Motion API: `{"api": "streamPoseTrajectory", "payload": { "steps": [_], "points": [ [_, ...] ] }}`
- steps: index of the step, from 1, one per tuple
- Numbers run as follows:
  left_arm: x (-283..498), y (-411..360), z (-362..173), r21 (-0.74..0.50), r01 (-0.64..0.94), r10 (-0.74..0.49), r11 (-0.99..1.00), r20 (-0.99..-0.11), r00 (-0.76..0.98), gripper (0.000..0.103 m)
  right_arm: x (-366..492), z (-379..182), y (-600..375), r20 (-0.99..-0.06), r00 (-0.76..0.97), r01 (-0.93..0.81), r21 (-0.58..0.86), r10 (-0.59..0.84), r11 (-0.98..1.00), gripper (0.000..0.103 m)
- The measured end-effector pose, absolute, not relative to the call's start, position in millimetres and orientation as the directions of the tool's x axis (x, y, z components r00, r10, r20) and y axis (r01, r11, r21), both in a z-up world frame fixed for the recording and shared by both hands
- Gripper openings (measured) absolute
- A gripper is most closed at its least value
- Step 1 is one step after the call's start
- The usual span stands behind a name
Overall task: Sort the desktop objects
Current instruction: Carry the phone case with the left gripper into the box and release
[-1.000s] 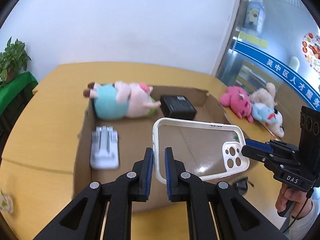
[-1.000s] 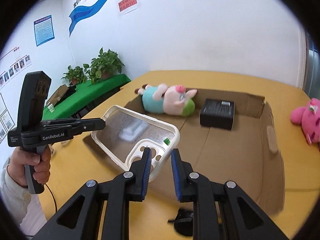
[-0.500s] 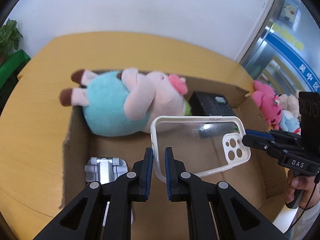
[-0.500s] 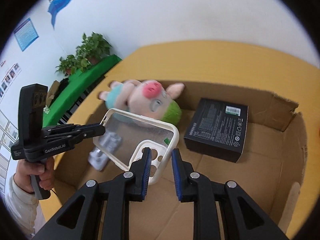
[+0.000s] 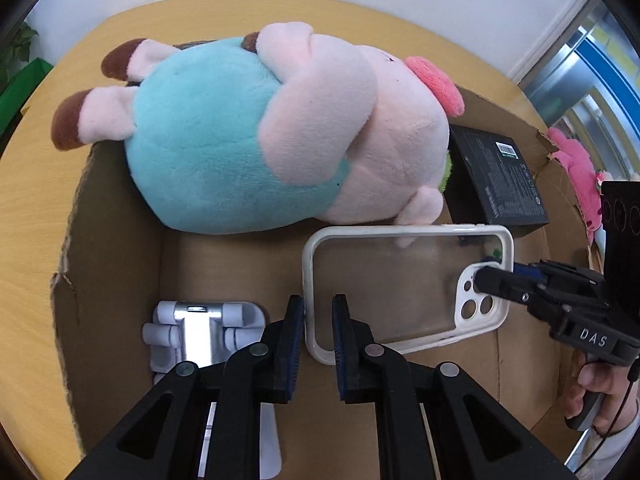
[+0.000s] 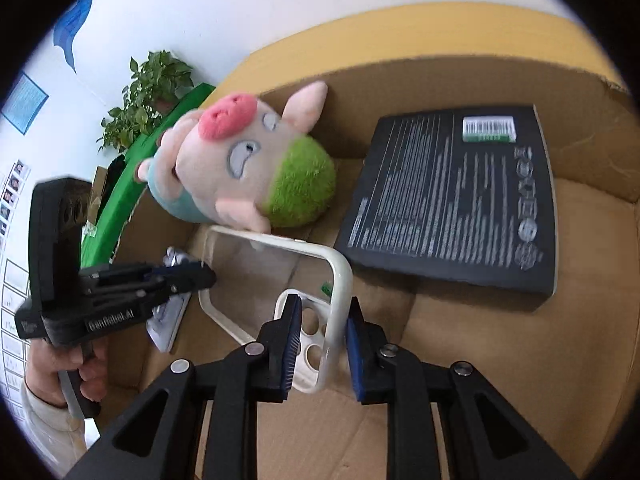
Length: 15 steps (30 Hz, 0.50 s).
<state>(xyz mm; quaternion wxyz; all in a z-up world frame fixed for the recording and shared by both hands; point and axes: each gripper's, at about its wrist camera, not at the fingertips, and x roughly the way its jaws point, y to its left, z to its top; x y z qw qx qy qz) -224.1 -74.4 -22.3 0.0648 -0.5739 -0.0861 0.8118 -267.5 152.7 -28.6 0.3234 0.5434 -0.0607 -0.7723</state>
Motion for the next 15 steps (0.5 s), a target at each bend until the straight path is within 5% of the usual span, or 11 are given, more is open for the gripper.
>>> {"api": "streamPoseTrajectory", "payload": {
  "steps": [7, 8, 10, 13, 15],
  "points": [
    [-219, -80, -20, -0.189, -0.001, 0.18, -0.982, -0.932, -0.314, 0.021, -258, -38, 144, -0.823, -0.197, 0.428, 0.417, -0.533, -0.802, 0.025],
    [-216, -82, -15, -0.197, 0.0, 0.186, -0.98, -0.928, -0.324, 0.023, -256, -36, 145, -0.829, -0.205, 0.426, 0.403, -0.521, -0.81, 0.028],
    [-207, -87, -4, -0.195, -0.013, 0.187, -0.981, -0.913, -0.364, 0.03, -257, -26, 147, -0.826, -0.224, 0.43, 0.393, -0.518, -0.812, 0.053],
    [-182, -92, 28, -0.092, 0.002, 0.08, -0.996, -0.876, -0.476, 0.059, -238, 0, 165, -0.81, -0.305, 0.445, 0.343, -0.501, -0.827, 0.064],
    [-154, -94, 50, -0.073, -0.015, 0.069, -0.997, -0.828, -0.557, 0.062, -219, 17, 184, -0.789, -0.344, 0.449, 0.338, -0.509, -0.827, 0.068]
  ]
}}
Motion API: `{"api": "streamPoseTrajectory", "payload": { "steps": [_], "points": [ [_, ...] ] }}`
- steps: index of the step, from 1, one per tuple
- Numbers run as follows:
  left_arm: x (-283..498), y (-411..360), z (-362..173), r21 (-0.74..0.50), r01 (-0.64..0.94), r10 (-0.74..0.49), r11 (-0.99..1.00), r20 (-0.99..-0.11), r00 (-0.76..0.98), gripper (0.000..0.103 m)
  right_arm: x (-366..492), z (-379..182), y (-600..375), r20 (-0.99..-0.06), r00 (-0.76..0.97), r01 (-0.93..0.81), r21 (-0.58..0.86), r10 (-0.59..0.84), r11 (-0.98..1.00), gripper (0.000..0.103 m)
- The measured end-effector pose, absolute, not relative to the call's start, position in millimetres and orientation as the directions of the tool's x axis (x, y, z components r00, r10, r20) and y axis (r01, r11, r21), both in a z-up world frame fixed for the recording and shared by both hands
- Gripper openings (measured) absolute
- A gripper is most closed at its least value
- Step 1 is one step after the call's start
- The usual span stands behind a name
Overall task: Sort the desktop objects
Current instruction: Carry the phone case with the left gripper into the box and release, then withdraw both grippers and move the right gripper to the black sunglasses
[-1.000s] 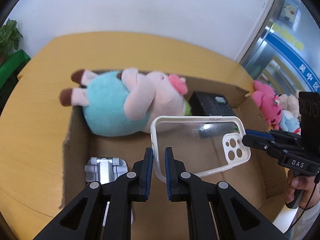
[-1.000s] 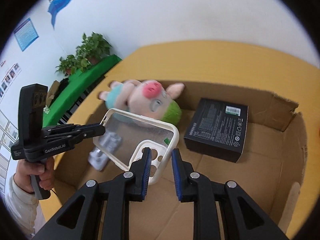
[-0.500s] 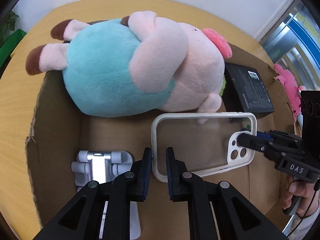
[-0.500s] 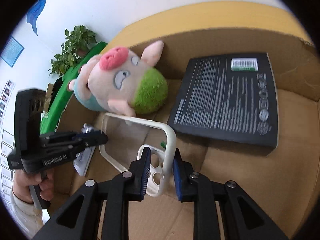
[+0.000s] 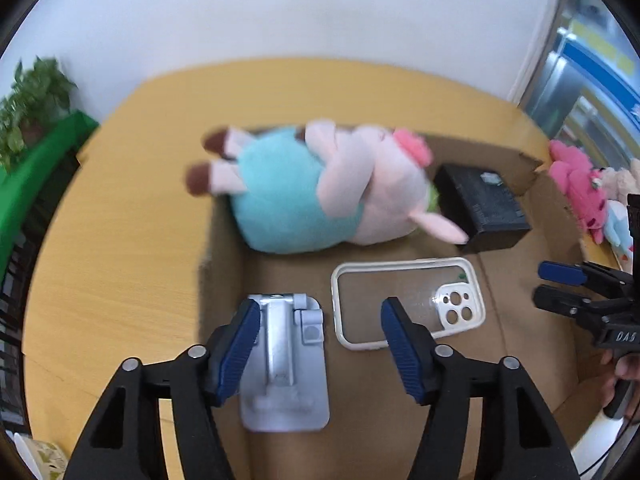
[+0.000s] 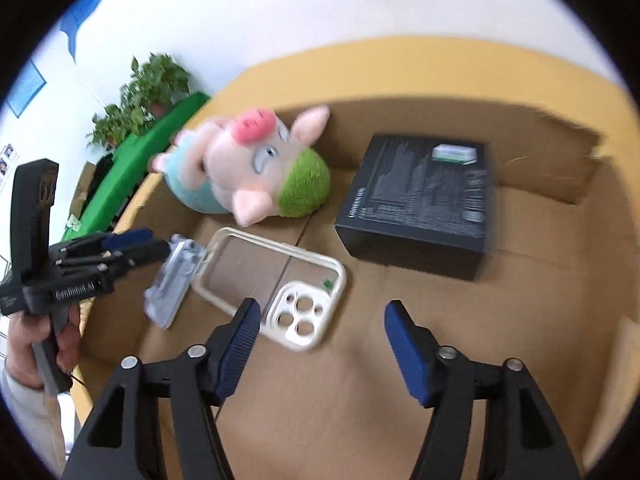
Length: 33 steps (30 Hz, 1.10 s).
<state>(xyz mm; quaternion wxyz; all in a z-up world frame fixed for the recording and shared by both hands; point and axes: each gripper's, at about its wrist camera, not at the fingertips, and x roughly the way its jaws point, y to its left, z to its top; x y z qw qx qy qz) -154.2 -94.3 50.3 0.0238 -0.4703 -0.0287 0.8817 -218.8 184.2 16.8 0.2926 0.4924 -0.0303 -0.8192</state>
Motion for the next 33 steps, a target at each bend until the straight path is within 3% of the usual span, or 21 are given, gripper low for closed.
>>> {"api": "streamPoseTrajectory", "payload": {
  "steps": [3, 7, 12, 21, 28, 33],
  "points": [
    [-106, -96, 68, -0.053, -0.019, 0.053, -0.998, -0.782, -0.621, 0.072, -177, 36, 219, -0.761, -0.422, 0.45, 0.296, -0.493, -0.842, 0.077],
    [-43, -99, 70, -0.048, -0.021, 0.049, -0.999, -0.733, -0.678, 0.081, -125, 29, 248, -0.795, -0.497, 0.406, 0.139, -0.346, -0.903, 0.078],
    [-26, -84, 33, -0.02, 0.017, 0.004, -1.0, -0.762, -0.648, 0.082, -83, 8, 261, -0.805, -0.512, 0.388, 0.092, -0.298, -0.917, 0.078],
    [-25, -74, 12, 0.133, 0.006, -0.1, -0.991, -0.722, -0.685, 0.082, -60, 13, 259, -0.746, -0.568, 0.39, 0.128, -0.348, -0.912, 0.078],
    [-17, -85, 26, 0.028, 0.029, -0.04, -0.999, -0.703, -0.71, 0.082, -8, 35, 291, -0.656, -0.586, 0.469, 0.203, -0.475, -0.86, 0.08],
    [19, -73, 50, -0.005, 0.003, 0.001, -1.0, -0.656, -0.755, 0.082, -3, -2, 316, -0.734, -0.487, 0.435, 0.266, -0.473, -0.86, 0.08]
  ]
}}
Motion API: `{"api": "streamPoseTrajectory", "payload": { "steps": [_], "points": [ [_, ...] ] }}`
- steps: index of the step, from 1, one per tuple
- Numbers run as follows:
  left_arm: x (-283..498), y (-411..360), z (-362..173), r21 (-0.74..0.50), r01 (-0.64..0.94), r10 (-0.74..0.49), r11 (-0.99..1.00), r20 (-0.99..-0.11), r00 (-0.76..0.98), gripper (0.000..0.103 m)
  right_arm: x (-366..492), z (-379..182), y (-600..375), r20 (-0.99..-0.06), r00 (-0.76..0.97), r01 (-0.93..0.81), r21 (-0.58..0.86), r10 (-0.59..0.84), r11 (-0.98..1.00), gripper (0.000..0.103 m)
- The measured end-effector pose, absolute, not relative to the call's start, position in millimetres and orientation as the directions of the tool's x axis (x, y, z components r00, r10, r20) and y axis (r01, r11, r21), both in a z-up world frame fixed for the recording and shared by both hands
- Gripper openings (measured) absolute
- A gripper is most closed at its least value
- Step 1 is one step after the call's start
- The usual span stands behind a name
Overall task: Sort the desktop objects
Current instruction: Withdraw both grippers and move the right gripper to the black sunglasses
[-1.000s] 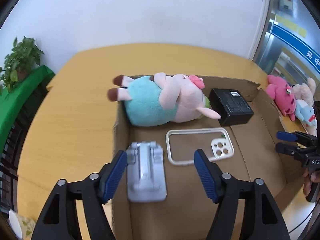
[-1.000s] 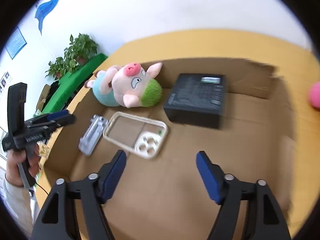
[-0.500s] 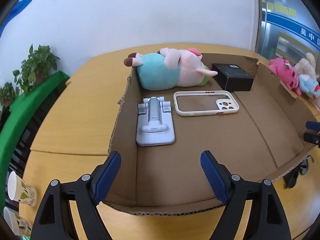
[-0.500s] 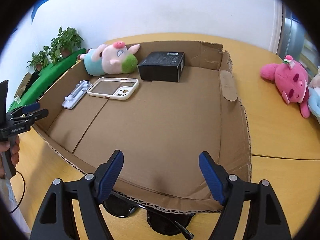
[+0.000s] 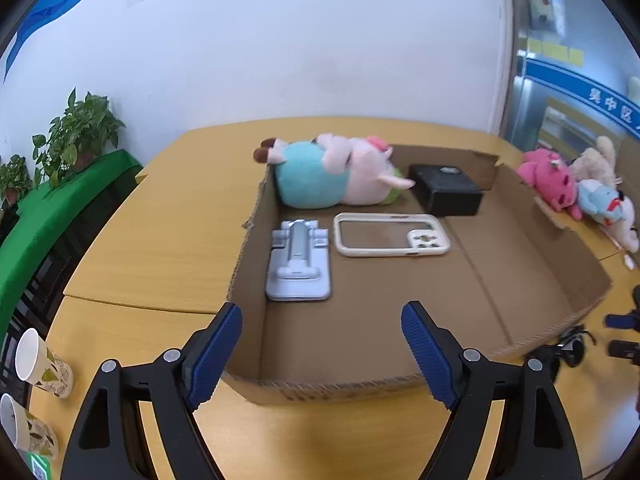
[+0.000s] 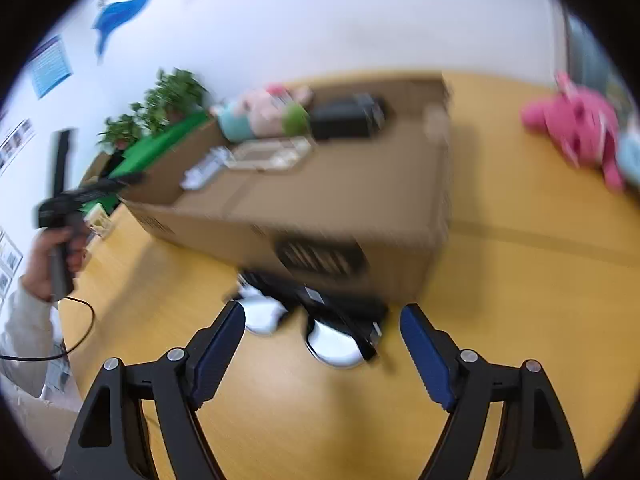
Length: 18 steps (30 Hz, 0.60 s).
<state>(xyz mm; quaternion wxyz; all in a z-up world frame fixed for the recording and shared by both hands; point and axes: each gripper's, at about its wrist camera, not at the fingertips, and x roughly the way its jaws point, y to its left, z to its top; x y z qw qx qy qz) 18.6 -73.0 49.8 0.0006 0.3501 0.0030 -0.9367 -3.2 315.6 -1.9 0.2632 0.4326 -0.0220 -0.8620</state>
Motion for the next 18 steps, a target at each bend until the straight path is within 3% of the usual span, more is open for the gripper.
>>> {"api": "streamPoseTrajectory", "payload": {
  "steps": [4, 8, 12, 15, 18],
  "points": [
    [39, -56, 55, -0.049, -0.044, 0.065, -0.998, -0.64, -0.766, 0.084, -18, -17, 318, -0.726, -0.479, 0.446, 0.283, -0.494, -0.849, 0.08],
    [42, -42, 41, -0.074, -0.063, 0.096, -0.995, -0.68, -0.727, 0.084, -34, -39, 303, -0.753, -0.404, 0.454, 0.328, -0.519, -0.829, 0.08],
    [49, -35, 28, -0.098, -0.091, 0.134, -0.991, -0.701, -0.701, 0.084, -5, -36, 279, -0.728, -0.348, 0.548, 0.353, -0.59, -0.758, 0.082],
    [49, -30, 18, -0.121, -0.115, 0.167, -0.986, -0.723, -0.671, 0.084, 30, -38, 252, -0.702, -0.21, 0.643, 0.425, -0.68, -0.637, 0.082],
    [51, -24, 12, -0.172, -0.152, 0.229, -0.973, -0.728, -0.646, 0.084, 52, -34, 238, -0.712, -0.218, 0.69, 0.371, -0.668, -0.621, 0.082]
  ]
}}
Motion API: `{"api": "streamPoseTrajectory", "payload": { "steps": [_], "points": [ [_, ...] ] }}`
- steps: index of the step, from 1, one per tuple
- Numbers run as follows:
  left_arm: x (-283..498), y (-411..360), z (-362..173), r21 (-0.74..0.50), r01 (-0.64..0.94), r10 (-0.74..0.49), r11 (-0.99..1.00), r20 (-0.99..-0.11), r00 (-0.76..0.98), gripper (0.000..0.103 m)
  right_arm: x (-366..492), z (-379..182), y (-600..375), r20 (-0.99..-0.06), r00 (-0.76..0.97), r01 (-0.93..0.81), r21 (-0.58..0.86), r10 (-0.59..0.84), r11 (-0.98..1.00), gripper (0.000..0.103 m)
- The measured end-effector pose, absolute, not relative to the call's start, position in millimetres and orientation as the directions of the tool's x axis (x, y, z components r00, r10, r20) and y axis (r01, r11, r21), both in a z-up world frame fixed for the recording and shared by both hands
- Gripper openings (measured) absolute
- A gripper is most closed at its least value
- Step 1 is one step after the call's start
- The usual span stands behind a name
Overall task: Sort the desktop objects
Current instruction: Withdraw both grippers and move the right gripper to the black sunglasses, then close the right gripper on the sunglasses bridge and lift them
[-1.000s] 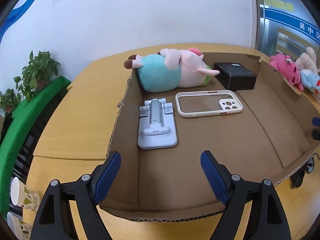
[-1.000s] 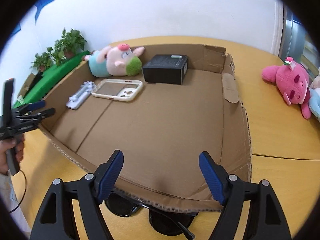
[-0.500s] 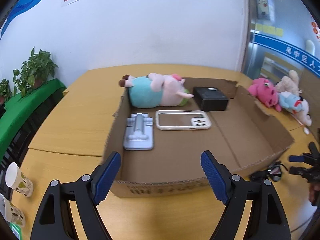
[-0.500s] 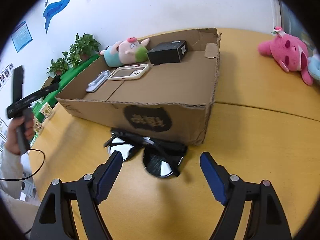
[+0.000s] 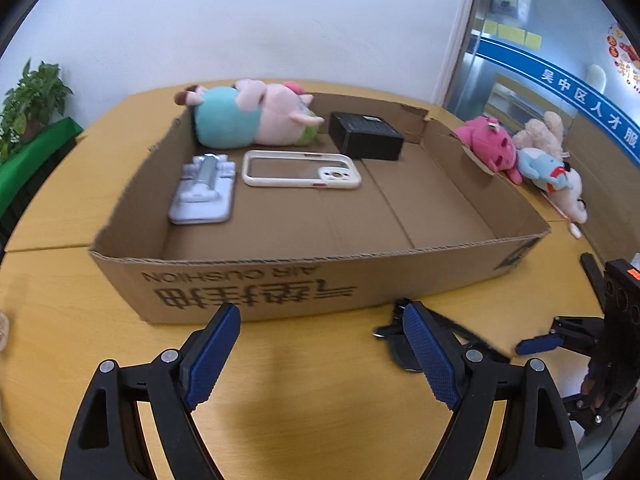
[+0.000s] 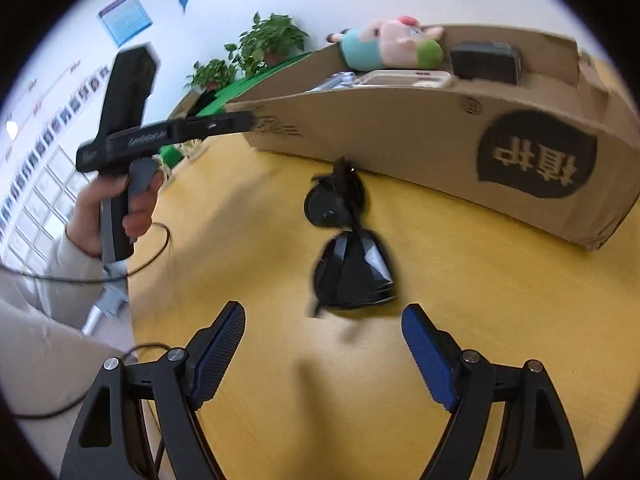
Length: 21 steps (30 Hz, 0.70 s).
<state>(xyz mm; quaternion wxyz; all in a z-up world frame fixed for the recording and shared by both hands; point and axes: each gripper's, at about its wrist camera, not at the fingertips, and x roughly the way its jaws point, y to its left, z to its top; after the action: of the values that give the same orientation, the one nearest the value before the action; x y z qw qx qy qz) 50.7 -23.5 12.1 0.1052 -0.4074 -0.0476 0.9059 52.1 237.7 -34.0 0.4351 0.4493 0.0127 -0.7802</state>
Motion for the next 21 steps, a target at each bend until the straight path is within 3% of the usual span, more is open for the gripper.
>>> {"api": "streamPoseTrajectory", "payload": {
  "steps": [3, 12, 18, 20, 21],
  "points": [
    [50, -16, 8, -0.25, -0.184, 0.309, -0.951, -0.72, -0.622, 0.084, 50, -28, 239, -0.683, -0.271, 0.665, 0.377, -0.679, -0.645, 0.082],
    [47, 21, -19, -0.411, -0.234, 0.471, -0.881, -0.721, -0.509, 0.078, 67, -44, 186, -0.744, -0.297, 0.712, 0.245, -0.599, -0.658, 0.075],
    [36, 40, -42, -0.503, -0.235, 0.553, -0.832, -0.719, -0.421, 0.047, 78, -45, 172, -0.773, -0.411, 0.677, 0.096, -0.483, -0.73, 0.053],
    [34, 44, -47, -0.529, -0.236, 0.577, -0.815, -0.71, -0.404, 0.035, 82, -46, 167, -0.78, -0.435, 0.671, 0.052, -0.449, -0.74, 0.053],
    [33, 46, -48, -0.535, -0.234, 0.582, -0.811, -0.707, -0.401, 0.033, 83, -45, 167, -0.78, -0.441, 0.66, 0.054, -0.444, -0.75, 0.053]
  ]
}}
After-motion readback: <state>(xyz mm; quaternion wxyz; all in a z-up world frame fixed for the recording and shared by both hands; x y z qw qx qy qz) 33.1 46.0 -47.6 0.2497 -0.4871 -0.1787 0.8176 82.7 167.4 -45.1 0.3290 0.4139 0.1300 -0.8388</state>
